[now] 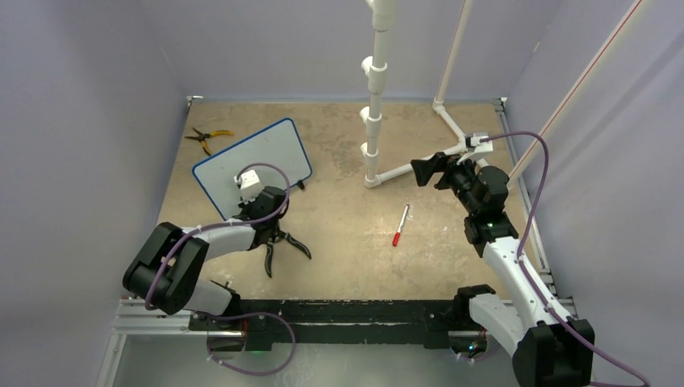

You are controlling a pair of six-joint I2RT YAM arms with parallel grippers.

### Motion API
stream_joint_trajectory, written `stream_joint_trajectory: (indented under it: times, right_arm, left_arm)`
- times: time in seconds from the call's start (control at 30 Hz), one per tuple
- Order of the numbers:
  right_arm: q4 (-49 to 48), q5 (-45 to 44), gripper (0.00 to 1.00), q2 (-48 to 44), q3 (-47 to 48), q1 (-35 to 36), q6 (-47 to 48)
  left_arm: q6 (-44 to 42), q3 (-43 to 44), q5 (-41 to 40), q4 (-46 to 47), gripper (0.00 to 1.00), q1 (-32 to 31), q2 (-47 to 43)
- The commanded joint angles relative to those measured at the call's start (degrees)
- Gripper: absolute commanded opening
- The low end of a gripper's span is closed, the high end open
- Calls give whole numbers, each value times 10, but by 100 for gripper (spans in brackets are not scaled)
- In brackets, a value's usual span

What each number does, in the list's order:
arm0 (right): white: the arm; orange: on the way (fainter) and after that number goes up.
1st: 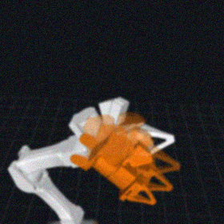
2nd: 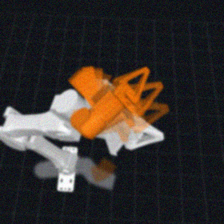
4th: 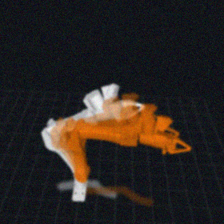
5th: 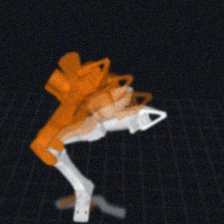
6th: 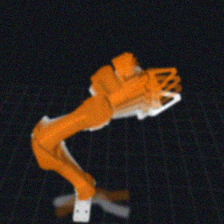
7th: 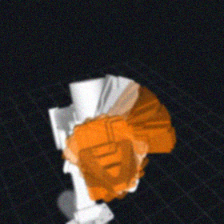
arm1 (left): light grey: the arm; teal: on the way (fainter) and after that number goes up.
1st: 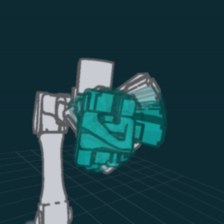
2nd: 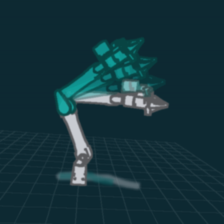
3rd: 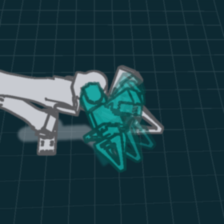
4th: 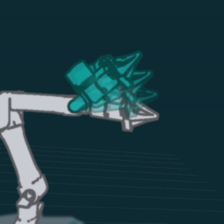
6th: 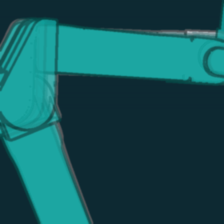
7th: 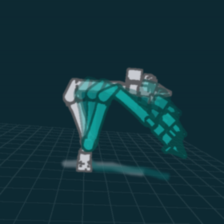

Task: Write a sentence on the whiteboard
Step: Move the whiteboard to the center of the board.

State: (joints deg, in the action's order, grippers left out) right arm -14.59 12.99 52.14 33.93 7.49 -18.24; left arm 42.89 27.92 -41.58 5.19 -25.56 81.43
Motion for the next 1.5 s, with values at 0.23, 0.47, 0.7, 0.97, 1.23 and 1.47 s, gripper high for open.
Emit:
stream_joint_trajectory:
  times: [0.23,0.47,0.7,0.97,1.23,1.47]
  right_arm:
    - [-20,0,99,5,16,0,12]
    - [-20,-2,99,7,16,0,13]
    - [-20,-2,99,9,16,0,13]
    - [-20,-2,99,11,15,0,13]
    - [-21,-1,99,15,15,-1,12]
    - [-21,1,99,20,16,0,11]
  left_arm:
    - [-44,-41,71,60,0,-82,-35]
    - [-59,-58,99,71,0,-105,-55]
    - [-72,-62,153,56,0,-128,-61]
    - [-80,-66,158,36,0,-177,-84]
    - [-83,-83,168,40,0,-212,-98]
    - [-100,-81,179,59,0,-235,-80]
